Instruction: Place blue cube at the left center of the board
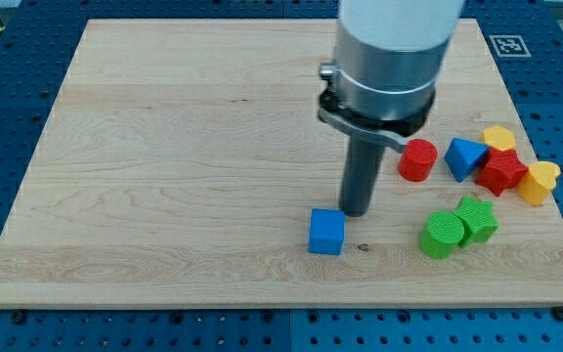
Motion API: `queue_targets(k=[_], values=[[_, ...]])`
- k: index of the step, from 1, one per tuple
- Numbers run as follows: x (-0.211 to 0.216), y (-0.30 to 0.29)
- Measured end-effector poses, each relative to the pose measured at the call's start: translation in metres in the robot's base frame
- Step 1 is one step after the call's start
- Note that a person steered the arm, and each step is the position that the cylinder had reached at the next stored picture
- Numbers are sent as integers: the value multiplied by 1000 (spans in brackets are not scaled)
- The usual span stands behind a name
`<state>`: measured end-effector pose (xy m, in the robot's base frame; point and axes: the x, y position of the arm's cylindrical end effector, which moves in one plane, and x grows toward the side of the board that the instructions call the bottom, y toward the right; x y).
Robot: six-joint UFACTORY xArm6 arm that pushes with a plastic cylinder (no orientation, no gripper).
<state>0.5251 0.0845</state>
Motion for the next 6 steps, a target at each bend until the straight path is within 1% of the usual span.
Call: queue_targets(k=[1, 2, 4, 5, 6], values=[[2, 15], [15, 0], [41, -49], [48, -49], [62, -61]])
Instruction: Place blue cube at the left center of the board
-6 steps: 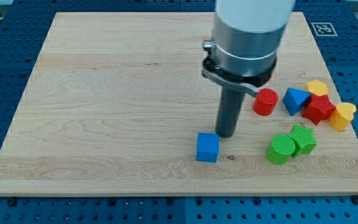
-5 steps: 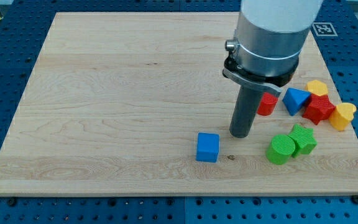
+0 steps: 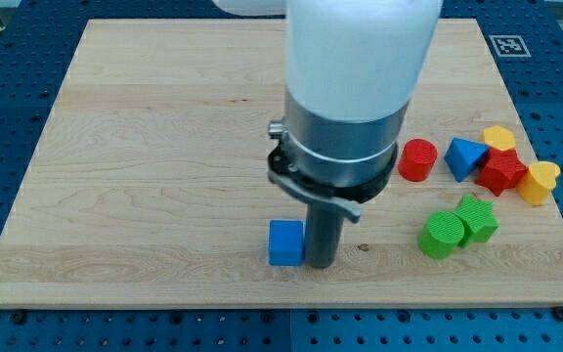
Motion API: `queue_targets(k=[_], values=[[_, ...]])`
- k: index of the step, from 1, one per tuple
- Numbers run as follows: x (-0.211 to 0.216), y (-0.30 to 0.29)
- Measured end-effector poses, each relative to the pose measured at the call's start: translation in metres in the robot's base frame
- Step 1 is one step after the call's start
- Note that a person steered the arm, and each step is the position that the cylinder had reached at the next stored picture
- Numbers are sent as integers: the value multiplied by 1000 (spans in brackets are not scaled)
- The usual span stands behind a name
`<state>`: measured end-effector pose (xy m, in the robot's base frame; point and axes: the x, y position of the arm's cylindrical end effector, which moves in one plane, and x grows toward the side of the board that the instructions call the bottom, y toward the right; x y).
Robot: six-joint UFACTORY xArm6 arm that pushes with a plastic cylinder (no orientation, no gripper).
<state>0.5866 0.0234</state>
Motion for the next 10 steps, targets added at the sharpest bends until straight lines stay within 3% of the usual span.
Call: queue_targets(k=[1, 2, 3, 5, 7, 8, 9, 10], values=[[-8, -49], [-62, -100], [-86, -122], [-44, -135], [-114, -196], [-111, -198], [-79, -195], [-67, -162]])
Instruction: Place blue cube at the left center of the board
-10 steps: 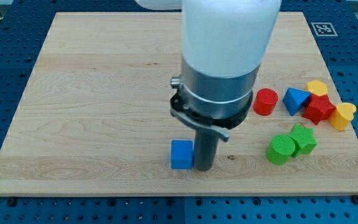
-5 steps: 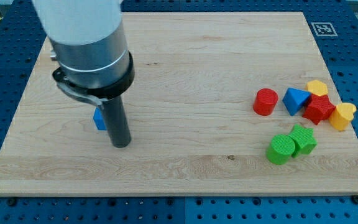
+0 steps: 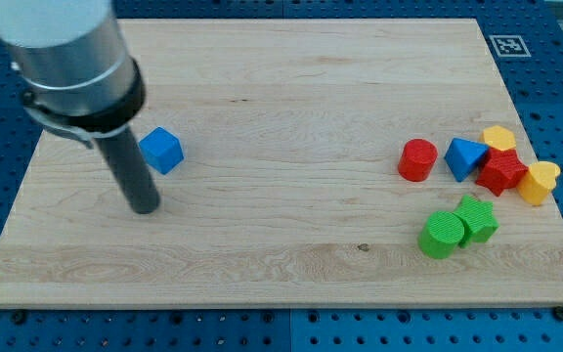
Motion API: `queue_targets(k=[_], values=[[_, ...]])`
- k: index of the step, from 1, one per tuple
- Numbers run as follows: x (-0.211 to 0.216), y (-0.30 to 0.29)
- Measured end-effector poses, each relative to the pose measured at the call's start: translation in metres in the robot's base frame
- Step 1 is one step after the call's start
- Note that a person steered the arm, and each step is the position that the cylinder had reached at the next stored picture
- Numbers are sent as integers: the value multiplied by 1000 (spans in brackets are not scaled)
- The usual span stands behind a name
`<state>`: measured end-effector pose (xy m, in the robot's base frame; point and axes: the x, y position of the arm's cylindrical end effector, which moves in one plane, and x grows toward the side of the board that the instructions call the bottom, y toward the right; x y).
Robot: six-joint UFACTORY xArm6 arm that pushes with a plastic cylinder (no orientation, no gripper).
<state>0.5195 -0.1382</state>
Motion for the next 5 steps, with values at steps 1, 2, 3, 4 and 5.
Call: queue_targets(k=[1, 2, 3, 4, 5], values=[[-31, 23], [-59, 12], [-81, -13], [-86, -18], [-84, -17]])
